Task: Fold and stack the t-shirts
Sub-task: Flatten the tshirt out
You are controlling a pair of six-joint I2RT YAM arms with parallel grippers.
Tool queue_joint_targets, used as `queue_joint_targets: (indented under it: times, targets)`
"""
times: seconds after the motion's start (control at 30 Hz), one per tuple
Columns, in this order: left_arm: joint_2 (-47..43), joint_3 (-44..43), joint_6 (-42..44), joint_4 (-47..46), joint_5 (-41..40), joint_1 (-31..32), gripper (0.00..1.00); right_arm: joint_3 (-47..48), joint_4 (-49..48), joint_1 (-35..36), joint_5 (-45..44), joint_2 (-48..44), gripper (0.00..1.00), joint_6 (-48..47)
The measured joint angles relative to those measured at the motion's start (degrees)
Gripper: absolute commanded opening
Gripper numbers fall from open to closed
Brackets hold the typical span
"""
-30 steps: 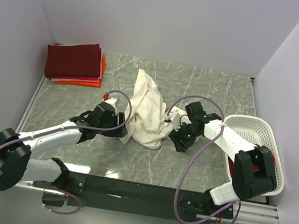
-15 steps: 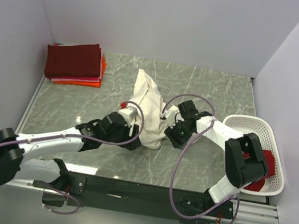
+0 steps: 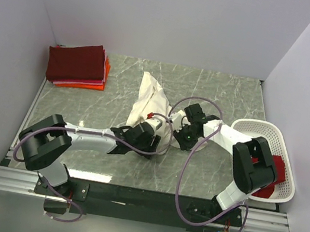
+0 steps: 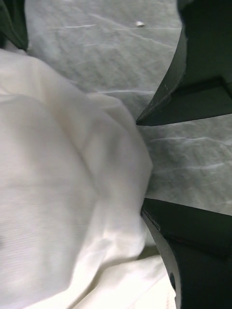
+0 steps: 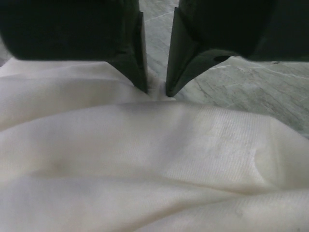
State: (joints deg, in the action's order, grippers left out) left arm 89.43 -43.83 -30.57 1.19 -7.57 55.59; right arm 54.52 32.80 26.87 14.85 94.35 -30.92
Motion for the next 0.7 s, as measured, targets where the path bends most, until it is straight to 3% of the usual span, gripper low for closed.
queue_joint_targets:
  times: [0.2, 0.3, 0.4, 0.43, 0.5, 0.7]
  targets:
    - [1.4, -1.5, 0.9, -0.9, -5.6, 1.6, 0.65, 1.0, 0.3, 0.0, 0.5, 0.7, 0.11, 0.2]
    - [2.3, -1.8, 1.2, -1.0, -7.2, 2.0, 0.58, 1.1, 0.5, -0.4, 1.3, 0.7, 0.07, 0.5]
    - [5.0, -3.3, 1.5, -1.3, -8.2, 2.0, 0.35, 1.1, 0.8, -0.6, 2.0, 0.7, 0.05, 0.5]
    - [6.0, -3.8, 1.6, -1.4, -8.5, 2.0, 0.19, 1.2, 1.0, -0.7, 2.4, 0.7, 0.04, 0.6]
    - [7.0, -4.4, 1.9, -1.9, -9.2, 2.0, 0.04, 1.3, 1.5, -1.0, 2.8, 0.7, 0.01, 0.7]
    - [4.6, -4.8, 1.9, -0.2, -9.7, 2.0, 0.01, 2.7, 4.6, -2.7, 4.1, -0.4, 0.0, 0.7]
